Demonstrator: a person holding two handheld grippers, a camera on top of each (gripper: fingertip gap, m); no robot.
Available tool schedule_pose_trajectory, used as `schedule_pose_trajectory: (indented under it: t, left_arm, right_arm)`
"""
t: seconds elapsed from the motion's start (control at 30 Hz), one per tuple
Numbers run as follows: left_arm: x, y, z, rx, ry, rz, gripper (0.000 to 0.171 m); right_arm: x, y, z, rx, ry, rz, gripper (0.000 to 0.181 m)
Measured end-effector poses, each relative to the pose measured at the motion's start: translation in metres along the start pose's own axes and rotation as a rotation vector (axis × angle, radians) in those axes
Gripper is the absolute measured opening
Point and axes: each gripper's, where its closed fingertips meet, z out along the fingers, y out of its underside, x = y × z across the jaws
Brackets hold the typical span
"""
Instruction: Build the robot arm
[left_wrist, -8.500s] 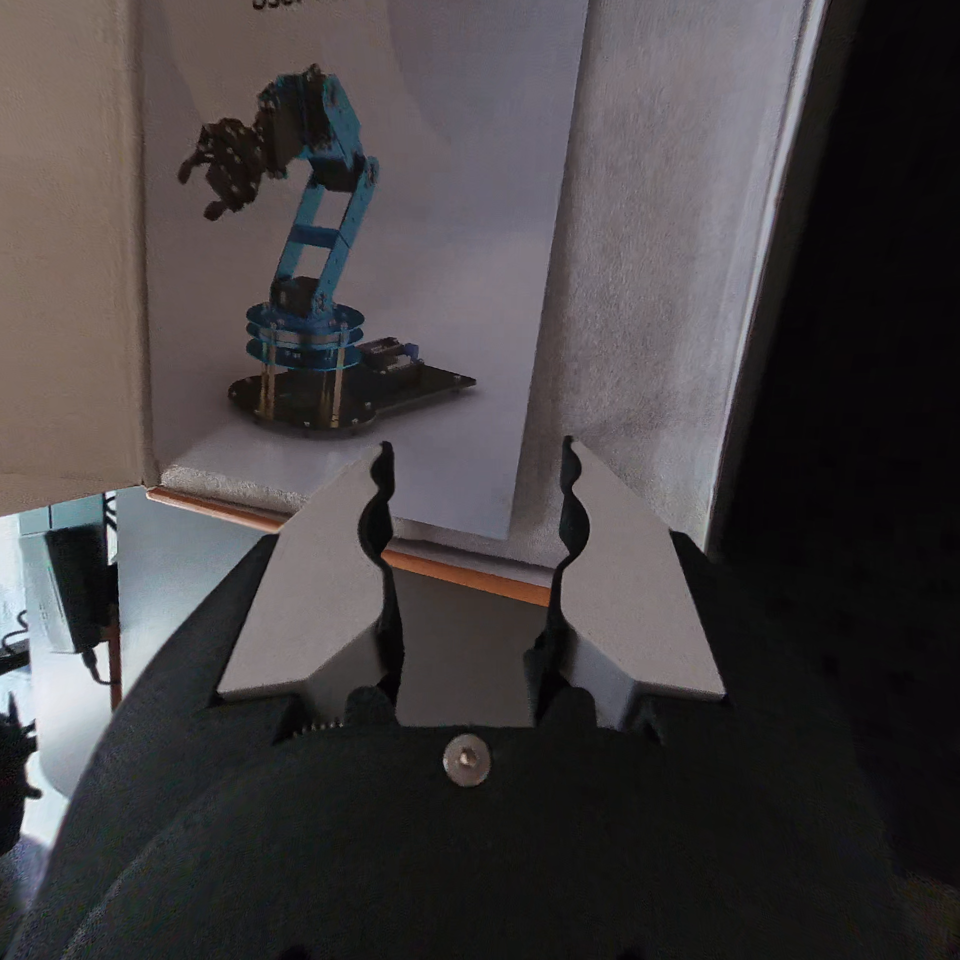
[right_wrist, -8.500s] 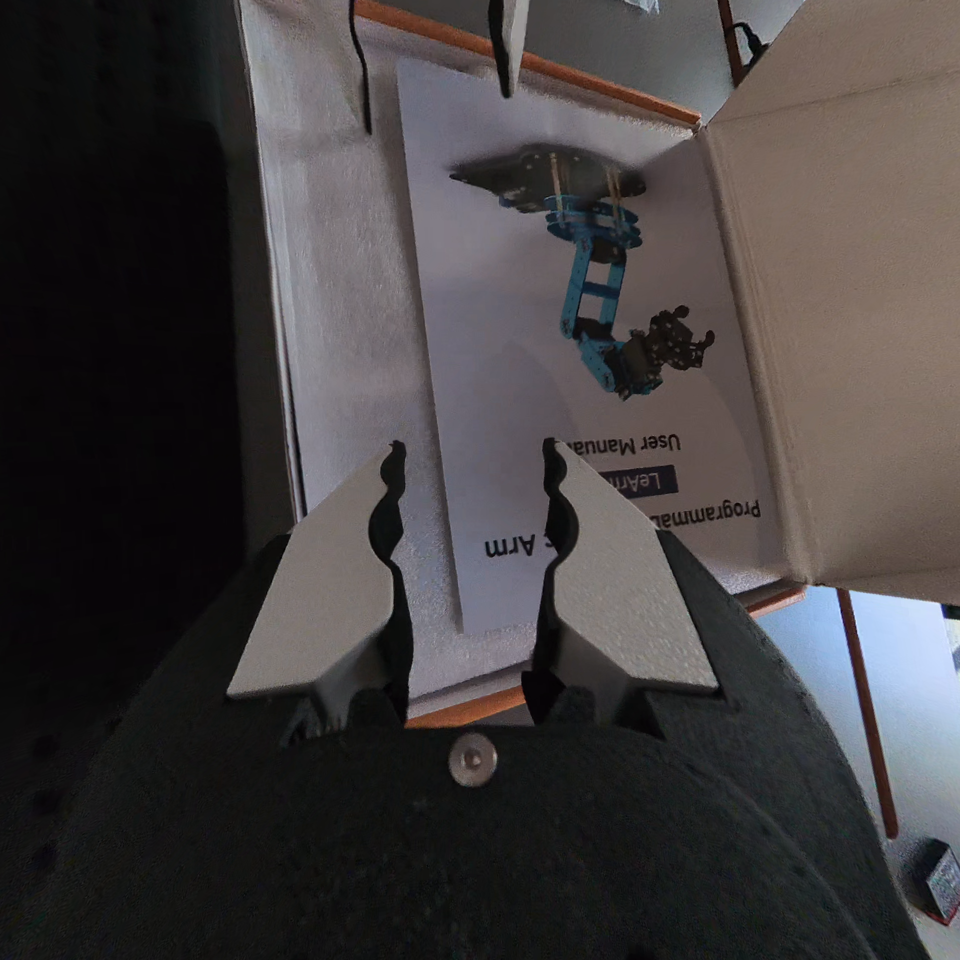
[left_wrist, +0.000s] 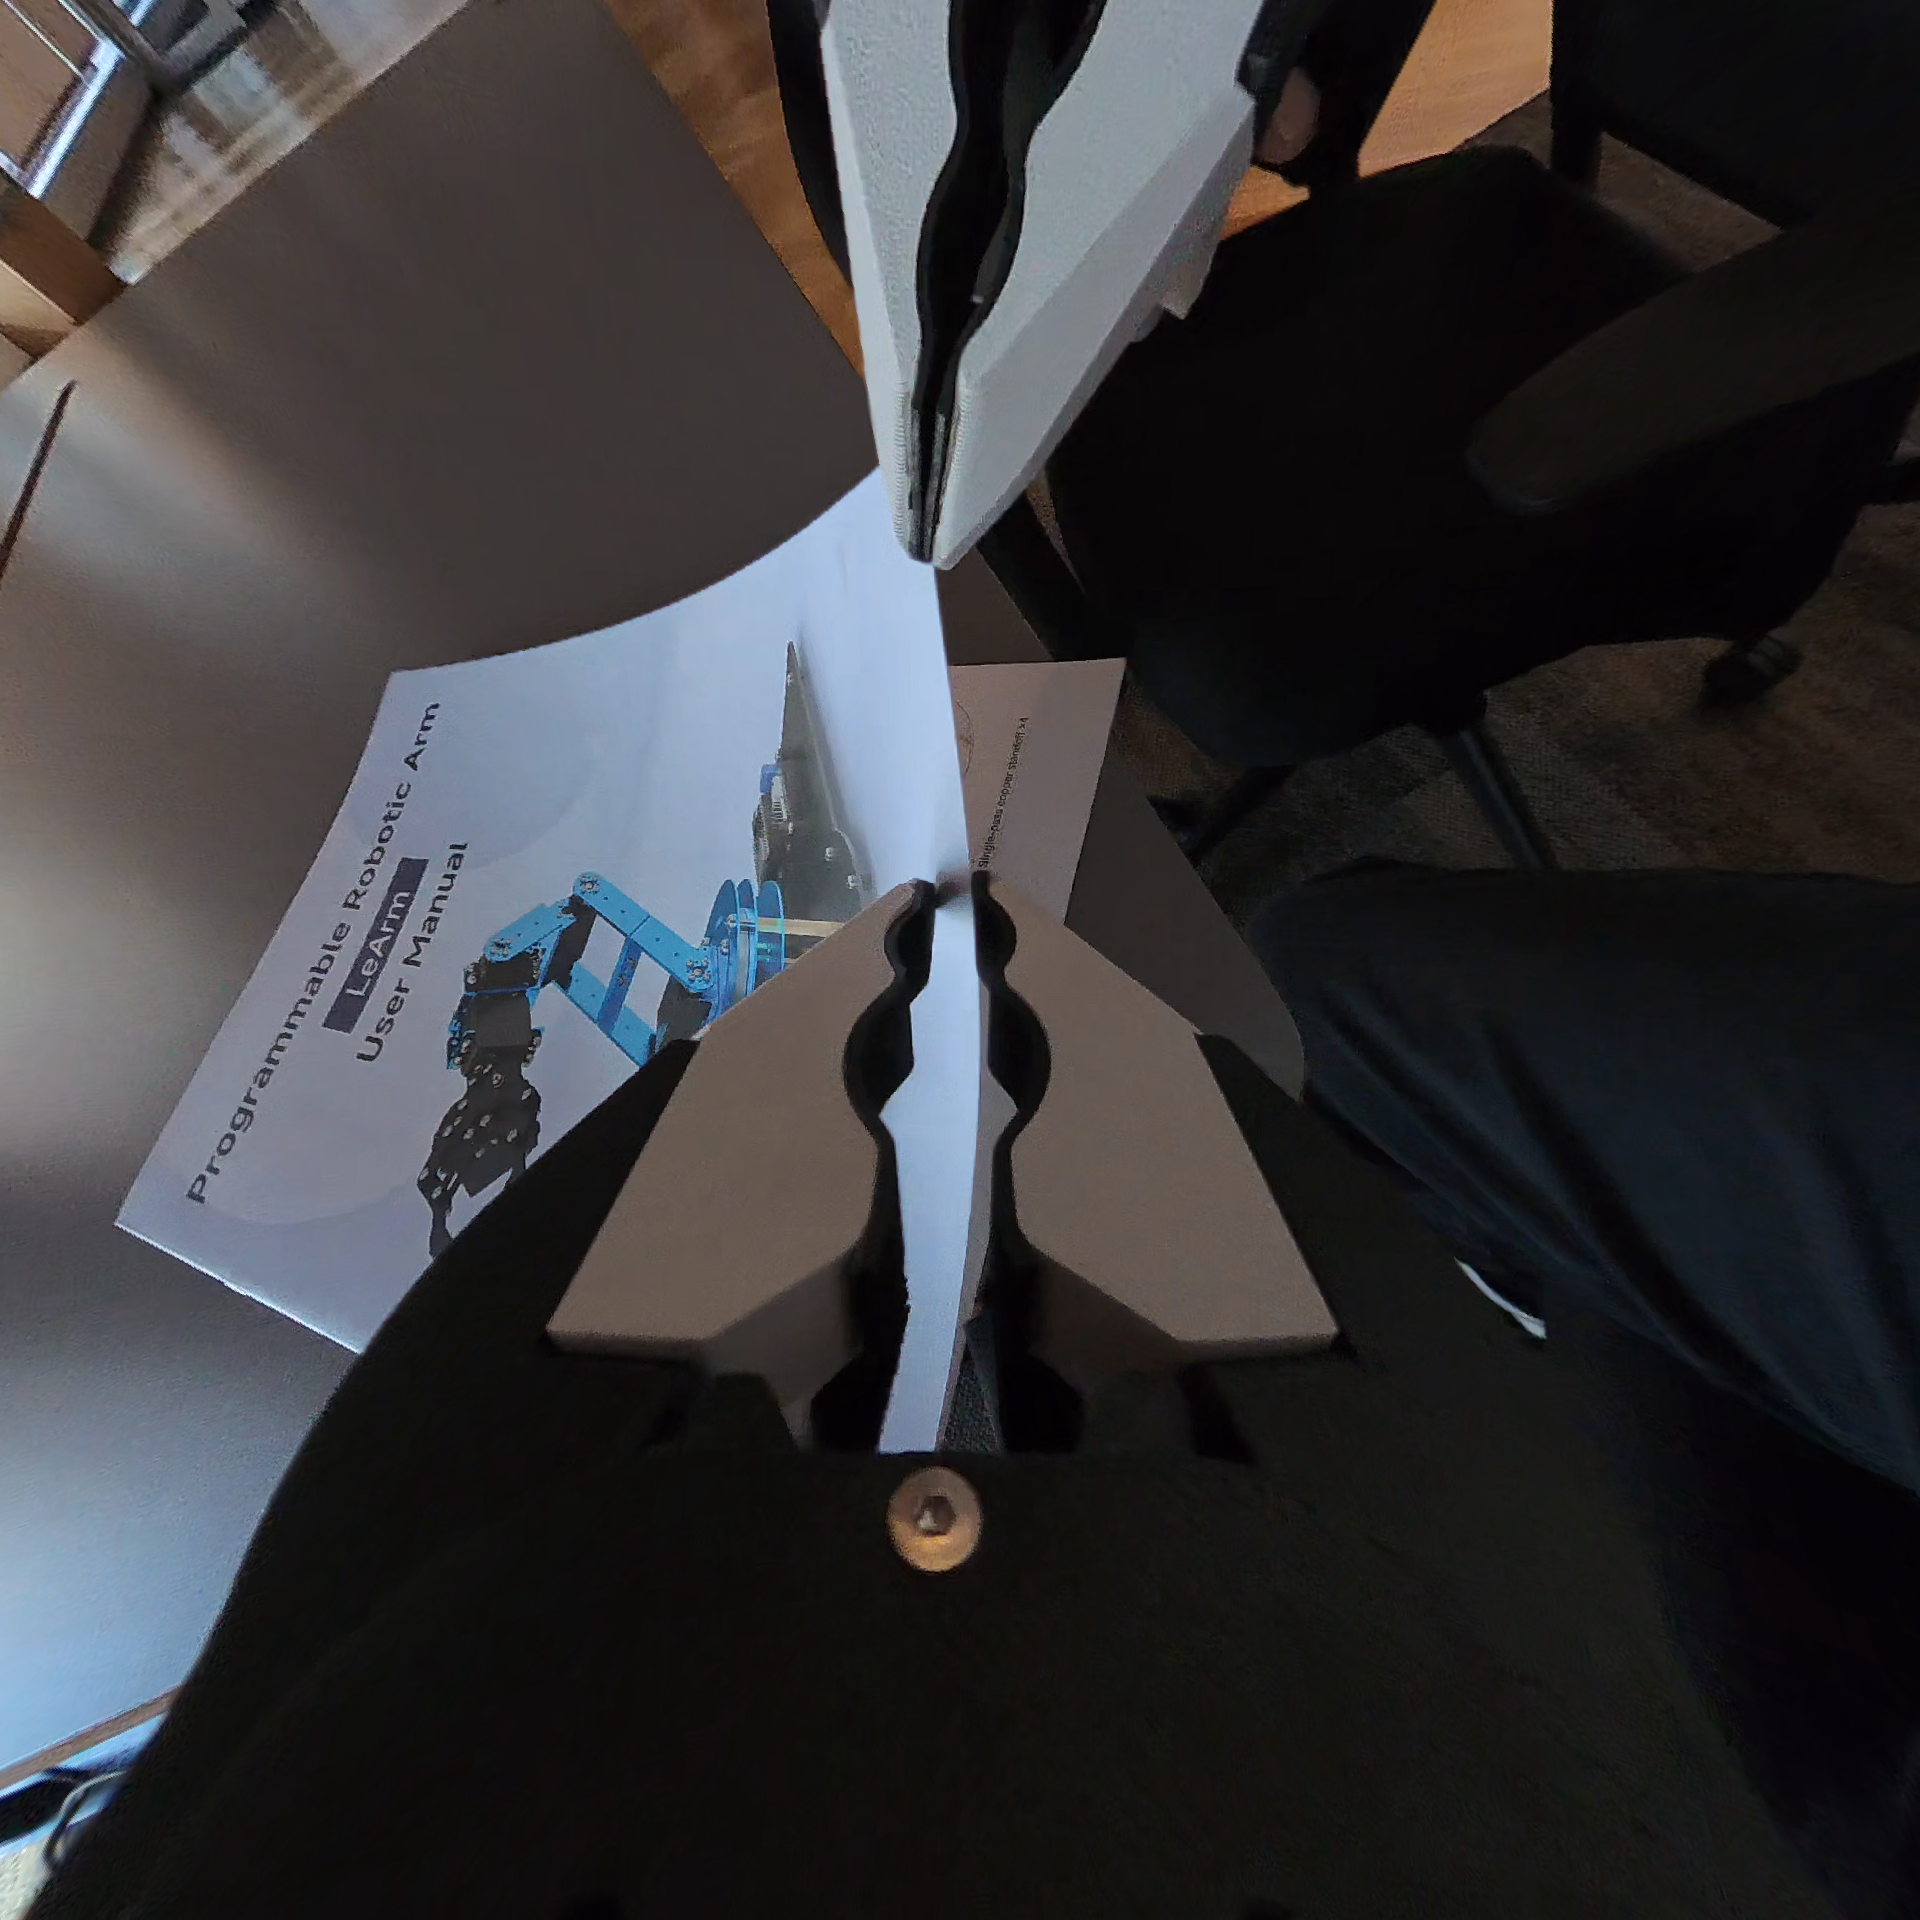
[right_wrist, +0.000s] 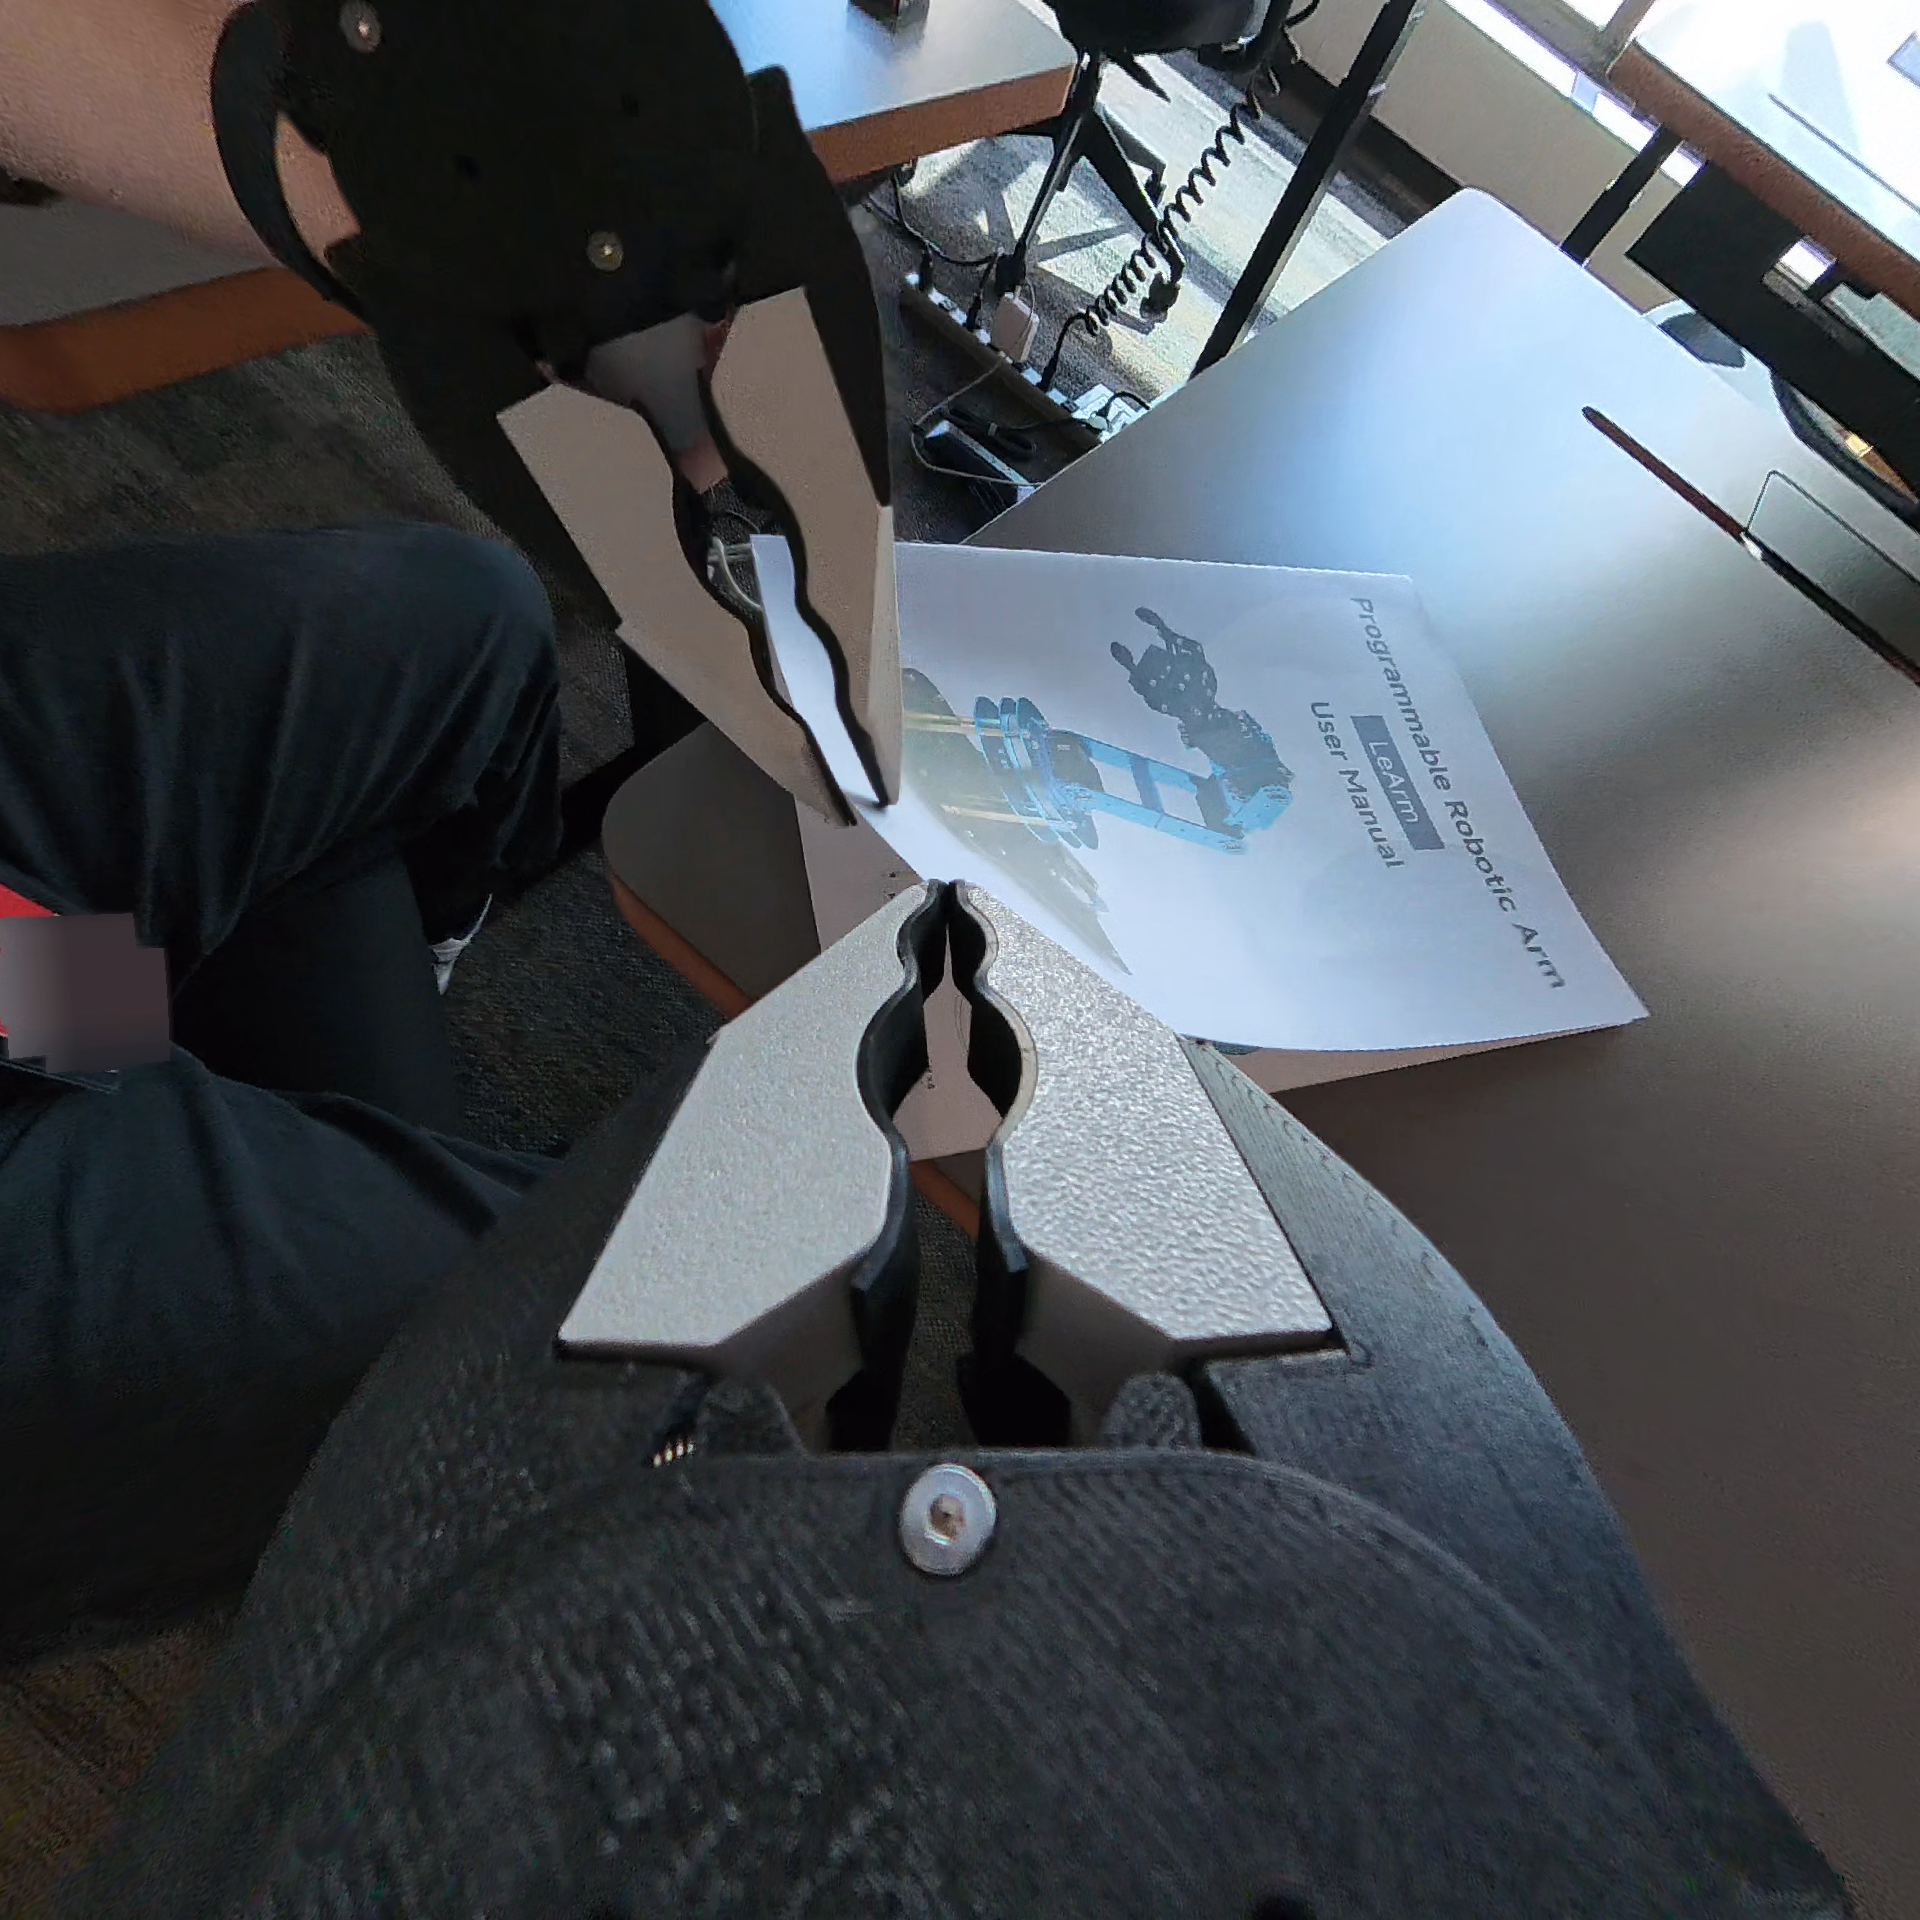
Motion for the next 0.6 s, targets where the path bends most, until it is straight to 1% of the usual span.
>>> schedule_pose_trajectory:
  t: [0.07,0.13,0.17,0.2,0.23,0.27,0.37,0.43,0.5,0.6]
  left_arm:
    - [0.001,0.001,0.001,0.009,-0.024,0.009,0.002]
    - [0.001,0.002,0.002,0.023,-0.041,-0.002,0.000]
    - [0.001,0.002,0.002,0.029,-0.048,-0.008,0.000]
    - [0.001,0.002,0.002,0.036,-0.056,-0.013,0.000]
    - [0.001,0.002,0.001,0.042,-0.061,-0.013,0.000]
    - [0.001,0.003,0.000,0.046,-0.071,-0.008,0.000]
    - [0.001,0.000,-0.004,0.068,-0.114,0.039,0.000]
    - [0.006,-0.001,-0.005,0.075,-0.129,0.094,0.000]
    - [0.012,-0.001,-0.004,0.071,-0.138,0.149,0.000]
    - [0.022,-0.001,-0.003,0.076,-0.138,0.212,0.000]
  right_arm:
    - [0.001,-0.002,0.001,0.028,0.008,0.035,0.000]
    - [-0.001,-0.008,-0.001,0.095,0.003,0.108,0.000]
    - [0.001,-0.008,-0.002,0.121,0.014,0.184,0.004]
    - [0.005,-0.005,-0.005,0.132,0.035,0.285,0.017]
    - [0.010,0.001,-0.009,0.143,0.049,0.411,0.026]
    - [0.012,0.007,-0.012,0.158,0.030,0.567,0.031]
    - [0.018,0.032,-0.018,0.216,-0.097,1.135,0.037]
    - [0.020,0.038,-0.019,0.273,-0.214,1.347,0.036]
    - [0.018,0.049,-0.013,0.230,-0.241,1.421,0.037]
    - [0.008,0.046,-0.002,0.199,-0.333,1.522,0.037]
